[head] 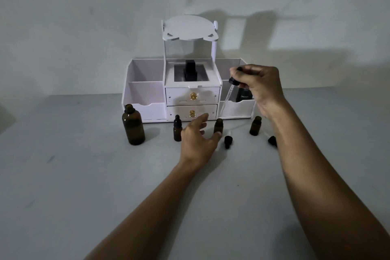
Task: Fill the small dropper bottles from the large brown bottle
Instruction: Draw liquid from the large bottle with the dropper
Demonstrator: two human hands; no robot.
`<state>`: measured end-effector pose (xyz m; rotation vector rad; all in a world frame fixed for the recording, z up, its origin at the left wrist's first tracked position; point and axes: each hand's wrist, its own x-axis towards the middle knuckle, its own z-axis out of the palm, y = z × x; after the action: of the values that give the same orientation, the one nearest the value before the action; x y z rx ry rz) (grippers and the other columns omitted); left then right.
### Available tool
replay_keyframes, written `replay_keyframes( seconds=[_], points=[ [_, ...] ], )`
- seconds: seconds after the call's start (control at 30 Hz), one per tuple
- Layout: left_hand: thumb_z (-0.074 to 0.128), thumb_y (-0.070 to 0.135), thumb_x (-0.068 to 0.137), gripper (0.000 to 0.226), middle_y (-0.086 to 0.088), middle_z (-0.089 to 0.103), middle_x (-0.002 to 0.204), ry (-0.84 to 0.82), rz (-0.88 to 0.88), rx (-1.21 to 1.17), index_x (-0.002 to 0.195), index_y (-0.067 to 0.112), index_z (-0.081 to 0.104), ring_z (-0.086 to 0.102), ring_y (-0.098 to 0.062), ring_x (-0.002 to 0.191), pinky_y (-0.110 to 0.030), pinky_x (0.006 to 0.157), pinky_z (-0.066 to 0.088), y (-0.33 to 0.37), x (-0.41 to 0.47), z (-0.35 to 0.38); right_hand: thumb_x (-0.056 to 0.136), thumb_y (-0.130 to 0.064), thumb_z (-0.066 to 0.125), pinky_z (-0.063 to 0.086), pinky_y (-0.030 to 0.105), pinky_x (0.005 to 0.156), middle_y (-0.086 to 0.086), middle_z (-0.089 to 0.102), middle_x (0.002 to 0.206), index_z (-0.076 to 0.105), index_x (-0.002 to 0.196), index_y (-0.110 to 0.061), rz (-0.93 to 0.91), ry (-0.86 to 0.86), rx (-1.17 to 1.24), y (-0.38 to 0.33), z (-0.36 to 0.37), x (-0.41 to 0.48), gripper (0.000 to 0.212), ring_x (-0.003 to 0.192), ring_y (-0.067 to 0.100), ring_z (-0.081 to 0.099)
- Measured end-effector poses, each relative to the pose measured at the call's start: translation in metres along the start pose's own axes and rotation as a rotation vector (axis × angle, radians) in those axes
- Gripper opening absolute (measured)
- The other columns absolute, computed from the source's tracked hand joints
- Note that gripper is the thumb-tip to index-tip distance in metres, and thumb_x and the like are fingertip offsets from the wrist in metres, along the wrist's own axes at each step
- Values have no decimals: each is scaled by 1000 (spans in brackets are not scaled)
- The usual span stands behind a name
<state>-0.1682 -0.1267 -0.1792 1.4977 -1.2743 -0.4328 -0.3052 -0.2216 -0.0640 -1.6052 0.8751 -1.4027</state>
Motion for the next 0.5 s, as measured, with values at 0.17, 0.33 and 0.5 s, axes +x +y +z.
replay_keyframes(
  seconds=[0.17,0.33,0.5],
  points=[
    [82,19,79,64,-2,67,128,-46,-58,-32,139,12,57,64,-11,110,-19,95,49,-5,18,8,81,-15,81,57,29,75,-4,76,73,79,82,-20,18,-6,-23,8,2,2,6,74,13,74],
    [84,23,78,56,0,73,115,-116,-45,-17,129,12,65,68,-11,103,-20,94,52,-5,22,13,80,-14,82,58,30,76,1,78,82,80,86,-19,34,-18,-63,15,5,0,8,83,18,74],
    [81,13,82,38,7,72,96,-111,-27,-4,119,14,72,70,-7,91,-8,84,52,-4,20,12,80,-12,82,57,30,75,-3,76,76,79,82,-19,41,-12,-66,16,8,-1,7,80,18,73]
  ],
)
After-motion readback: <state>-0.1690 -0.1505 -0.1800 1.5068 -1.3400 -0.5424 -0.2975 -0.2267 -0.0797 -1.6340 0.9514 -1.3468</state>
